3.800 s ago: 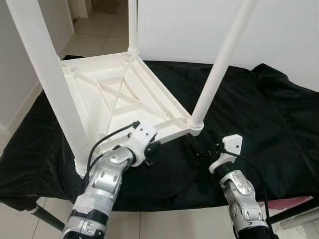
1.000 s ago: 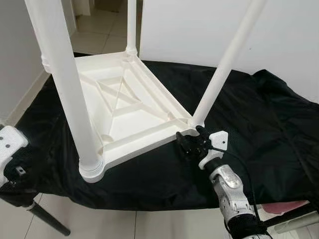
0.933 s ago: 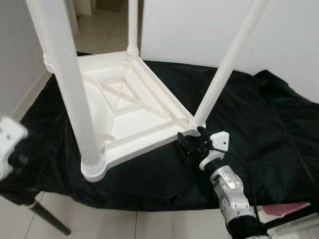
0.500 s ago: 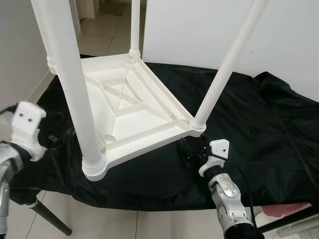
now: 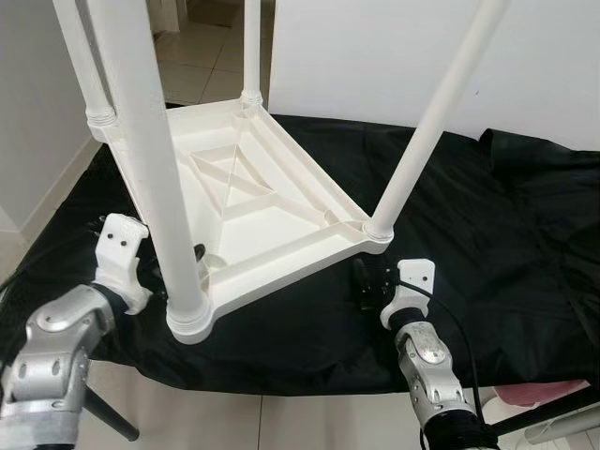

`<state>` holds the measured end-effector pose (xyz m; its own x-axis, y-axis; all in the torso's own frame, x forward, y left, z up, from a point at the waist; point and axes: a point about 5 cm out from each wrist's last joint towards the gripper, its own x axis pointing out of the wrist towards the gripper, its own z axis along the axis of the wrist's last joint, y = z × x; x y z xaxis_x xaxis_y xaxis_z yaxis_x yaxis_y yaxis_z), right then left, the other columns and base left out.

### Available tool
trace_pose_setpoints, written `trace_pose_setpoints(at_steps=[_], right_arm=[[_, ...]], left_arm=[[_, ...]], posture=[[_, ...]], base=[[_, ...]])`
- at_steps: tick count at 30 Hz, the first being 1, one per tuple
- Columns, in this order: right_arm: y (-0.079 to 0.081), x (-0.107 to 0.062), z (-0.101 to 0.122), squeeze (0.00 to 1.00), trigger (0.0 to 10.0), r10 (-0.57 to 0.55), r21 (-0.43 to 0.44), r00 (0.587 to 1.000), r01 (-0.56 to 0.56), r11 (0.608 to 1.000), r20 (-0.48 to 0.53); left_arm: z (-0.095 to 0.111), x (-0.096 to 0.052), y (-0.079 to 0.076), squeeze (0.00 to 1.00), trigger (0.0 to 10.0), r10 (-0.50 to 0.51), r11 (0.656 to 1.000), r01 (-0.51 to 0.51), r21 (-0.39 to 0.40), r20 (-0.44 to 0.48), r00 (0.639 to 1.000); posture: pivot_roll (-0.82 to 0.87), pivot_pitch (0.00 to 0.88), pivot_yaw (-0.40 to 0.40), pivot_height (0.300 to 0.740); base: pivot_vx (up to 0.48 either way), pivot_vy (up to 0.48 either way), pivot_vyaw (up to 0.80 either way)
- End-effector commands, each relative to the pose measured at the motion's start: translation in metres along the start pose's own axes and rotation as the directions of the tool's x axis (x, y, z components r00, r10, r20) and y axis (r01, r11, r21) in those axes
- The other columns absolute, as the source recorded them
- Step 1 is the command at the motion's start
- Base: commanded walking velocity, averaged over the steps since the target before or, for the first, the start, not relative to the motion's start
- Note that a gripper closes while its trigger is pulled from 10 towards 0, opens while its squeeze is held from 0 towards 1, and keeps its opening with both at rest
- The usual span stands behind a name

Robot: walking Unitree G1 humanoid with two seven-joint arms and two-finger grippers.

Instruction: Building children table

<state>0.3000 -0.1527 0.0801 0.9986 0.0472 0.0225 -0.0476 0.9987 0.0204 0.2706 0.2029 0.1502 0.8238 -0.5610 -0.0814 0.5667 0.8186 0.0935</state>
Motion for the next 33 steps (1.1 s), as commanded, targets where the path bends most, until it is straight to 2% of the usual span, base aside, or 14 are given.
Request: trace_pose_setpoints(at_steps=[1, 2, 3, 6, 9, 12, 14, 18, 22, 26, 29, 33], right_arm=[[-0.007, 0.001, -0.002, 0.0, 10.0, -0.029, -0.008, 0.999, 0.029, 1.0, -0.023], [-0.007, 0.001, -0.002, 0.0, 10.0, -0.029, -0.008, 0.999, 0.029, 1.0, -0.023], [-0.009, 0.009, 0.0, 0.0, 10.0, -0.035, -0.012, 0.999, 0.035, 0.999, -0.031], [-0.009, 0.012, 0.001, 0.0, 10.0, -0.035, -0.016, 0.999, 0.035, 0.999, -0.03], [-0.011, 0.025, 0.005, 0.0, 10.0, -0.036, -0.014, 0.998, 0.035, 0.999, -0.045], [-0.012, 0.03, 0.006, 0.0, 10.0, -0.042, -0.019, 0.998, 0.041, 0.999, -0.052], [-0.014, 0.035, 0.007, 0.0, 10.0, -0.055, -0.018, 0.996, 0.054, 0.998, -0.069], [-0.014, 0.039, 0.007, 0.0, 10.0, -0.064, -0.016, 0.995, 0.063, 0.998, -0.082], [-0.011, 0.048, 0.009, 0.0, 10.0, -0.063, -0.038, 0.994, 0.06, 0.997, -0.086], [-0.015, 0.052, 0.012, 0.0, 10.0, -0.096, -0.061, 0.993, 0.091, 0.994, -0.076], [-0.017, 0.052, 0.013, 0.0, 10.0, -0.11, -0.067, 0.992, 0.106, 0.992, -0.066], [-0.031, 0.042, 0.015, 0.0, 10.0, -0.161, -0.046, 0.987, 0.162, 0.986, 0.022]], left_arm=[[-0.006, 0.005, -0.014, 0.0, 10.0, -0.095, 0.995, 0.095, -0.02, -0.009, 0.995], [-0.006, 0.005, -0.014, 0.0, 10.0, -0.095, 0.995, 0.095, -0.02, -0.009, 0.995], [-0.012, 0.009, -0.029, 0.0, 10.0, -0.161, 0.987, 0.161, -0.023, -0.023, 0.987], [-0.013, 0.01, -0.034, 0.0, 10.0, -0.183, 0.983, 0.182, -0.024, -0.027, 0.983], [-0.017, 0.014, -0.057, 0.0, 10.0, -0.27, 0.962, 0.269, -0.041, -0.028, 0.962], [-0.017, 0.016, -0.065, 0.0, 10.0, -0.301, 0.953, 0.299, -0.042, -0.025, 0.953], [-0.015, 0.02, -0.08, 0.0, 10.0, -0.347, 0.938, 0.346, -0.031, -0.021, 0.938], [-0.014, 0.024, -0.088, 0.0, 10.0, -0.368, 0.93, 0.367, -0.029, -0.013, 0.93], [-0.009, 0.035, -0.107, 0.0, 10.0, -0.404, 0.914, 0.405, -0.028, 0.018, 0.914], [-0.004, 0.043, -0.116, 0.0, 10.0, -0.403, 0.914, 0.404, -0.018, 0.045, 0.914], [-0.002, 0.046, -0.117, 0.0, 10.0, -0.393, 0.919, 0.394, -0.016, 0.054, 0.918], [0.001, 0.048, -0.11, 0.0, 10.0, -0.355, 0.935, 0.354, 0.026, 0.067, 0.933]], posture=[[0.04, 0.023, -0.086, 0.74], [0.04, 0.023, -0.086, 0.74], [0.03, 0.024, -0.087, 0.74], [0.03, 0.024, -0.087, 0.74], [0.03, 0.025, -0.088, 0.74], [0.03, 0.027, -0.088, 0.74], [0.04, 0.027, -0.093, 0.74], [0.04, 0.028, -0.091, 0.74], [0.03, 0.028, -0.087, 0.74], [0.03, 0.026, -0.082, 0.74], [0.03, 0.026, -0.082, 0.74], [0.04, 0.031, -0.089, 0.74]], base=[[0.0, 0.0, 0.0], [0.0, 0.0, 0.0], [0.0, 0.0, 0.0], [0.0, 0.0, 0.0], [0.0, 0.0, 0.0], [0.0, 0.0, 0.0], [0.0, 0.0, 0.0], [0.0, 0.0, 0.0], [0.0, 0.0, 0.0], [0.0, 0.0, 0.0], [0.0, 0.0, 0.0], [0.0, 0.0, 0.0]])
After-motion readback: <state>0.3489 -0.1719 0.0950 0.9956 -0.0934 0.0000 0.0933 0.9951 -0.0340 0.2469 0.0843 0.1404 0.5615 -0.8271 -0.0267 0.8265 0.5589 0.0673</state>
